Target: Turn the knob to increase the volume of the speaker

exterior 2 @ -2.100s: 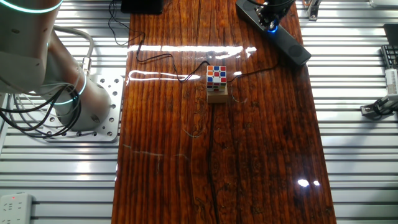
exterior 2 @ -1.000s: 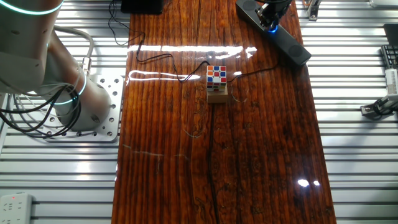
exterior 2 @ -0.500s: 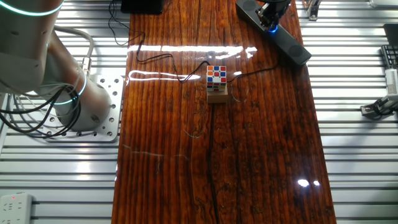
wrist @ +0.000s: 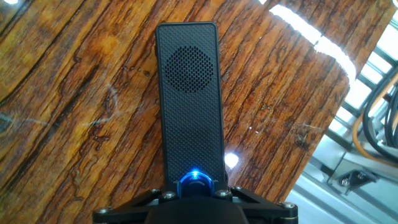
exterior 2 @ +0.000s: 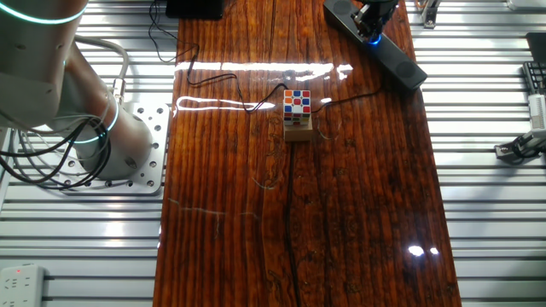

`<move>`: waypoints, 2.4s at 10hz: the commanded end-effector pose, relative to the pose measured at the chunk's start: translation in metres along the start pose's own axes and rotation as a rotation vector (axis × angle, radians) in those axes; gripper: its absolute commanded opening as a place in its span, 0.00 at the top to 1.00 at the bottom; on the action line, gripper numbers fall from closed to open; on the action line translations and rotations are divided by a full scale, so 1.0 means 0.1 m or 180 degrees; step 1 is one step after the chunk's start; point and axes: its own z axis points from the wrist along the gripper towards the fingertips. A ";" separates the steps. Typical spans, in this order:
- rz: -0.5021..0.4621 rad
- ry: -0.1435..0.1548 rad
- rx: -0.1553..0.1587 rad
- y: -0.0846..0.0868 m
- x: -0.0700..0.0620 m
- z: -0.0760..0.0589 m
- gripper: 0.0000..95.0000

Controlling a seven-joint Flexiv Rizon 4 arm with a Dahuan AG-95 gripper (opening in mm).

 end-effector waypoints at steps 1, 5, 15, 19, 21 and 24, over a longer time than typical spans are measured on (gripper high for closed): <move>-0.0009 0.0010 -0.0004 -0.01 0.00 0.00 1.00; 0.0278 0.0042 -0.0038 -0.01 0.00 -0.01 1.00; 0.1203 0.0013 0.0050 -0.02 0.00 -0.01 1.00; 0.1610 -0.0035 0.0065 -0.02 0.00 -0.01 1.00; 0.1835 -0.0082 0.0081 -0.02 0.00 -0.01 1.00; 0.2162 -0.0099 0.0078 -0.02 0.00 -0.01 1.00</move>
